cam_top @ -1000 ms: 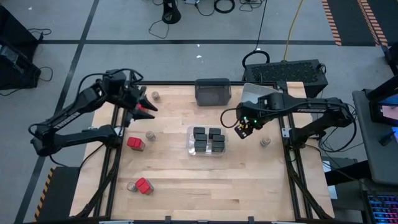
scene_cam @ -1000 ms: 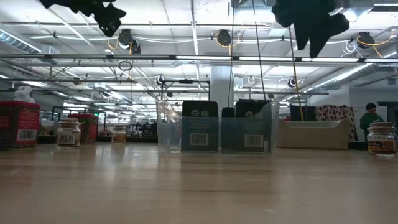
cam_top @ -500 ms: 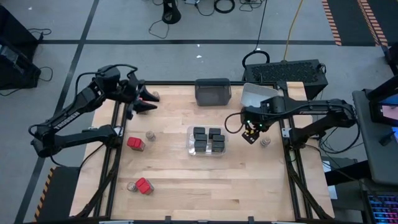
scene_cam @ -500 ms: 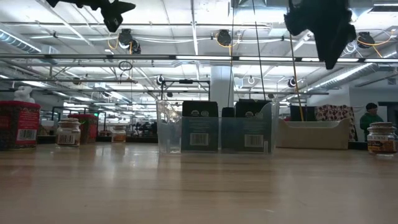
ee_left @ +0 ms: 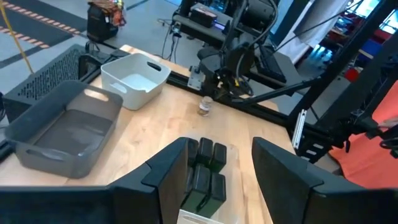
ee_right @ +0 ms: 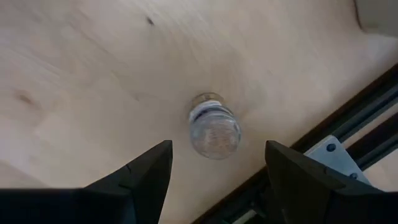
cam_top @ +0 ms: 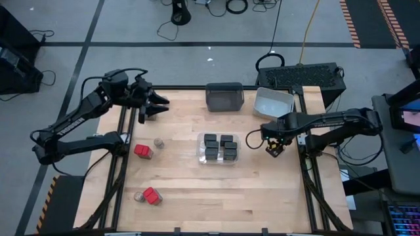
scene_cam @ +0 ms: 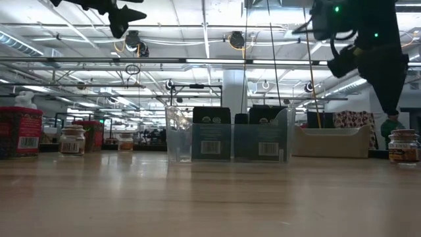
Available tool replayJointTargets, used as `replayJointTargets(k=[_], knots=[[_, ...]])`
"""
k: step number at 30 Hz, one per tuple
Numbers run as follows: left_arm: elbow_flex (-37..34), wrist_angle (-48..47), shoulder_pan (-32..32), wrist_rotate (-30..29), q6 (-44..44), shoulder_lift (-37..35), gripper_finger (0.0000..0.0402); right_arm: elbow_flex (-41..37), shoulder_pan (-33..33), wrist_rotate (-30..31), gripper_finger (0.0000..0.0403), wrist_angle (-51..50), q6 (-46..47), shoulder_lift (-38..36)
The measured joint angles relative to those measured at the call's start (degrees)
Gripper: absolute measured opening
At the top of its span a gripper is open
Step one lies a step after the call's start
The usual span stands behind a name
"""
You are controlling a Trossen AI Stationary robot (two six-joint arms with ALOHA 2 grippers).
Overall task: Sort spices by type
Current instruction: Put the brown seasoning bottle into the gray bin
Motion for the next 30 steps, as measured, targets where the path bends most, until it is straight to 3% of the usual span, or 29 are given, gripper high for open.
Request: replayJointTargets(k=[4,14,30], knots=[[0.0,0.0,0.0,0.0,-1.4,0.9,0.0184,-1.3,-1.2,0.1,0.0258,0.4,-2.5,0.7],[0.0,0.0,0.0,0.0,-2.6,2.0,0.0184,-2.8,-4.6,-2.5,0.0348,1.2,-6.9,0.6],[0.0,-0.1,0.0,0.0,-2.4,2.0,0.0184,-4.2,-5.3,-4.4,0.0343,2.5,-13.9,8.7]])
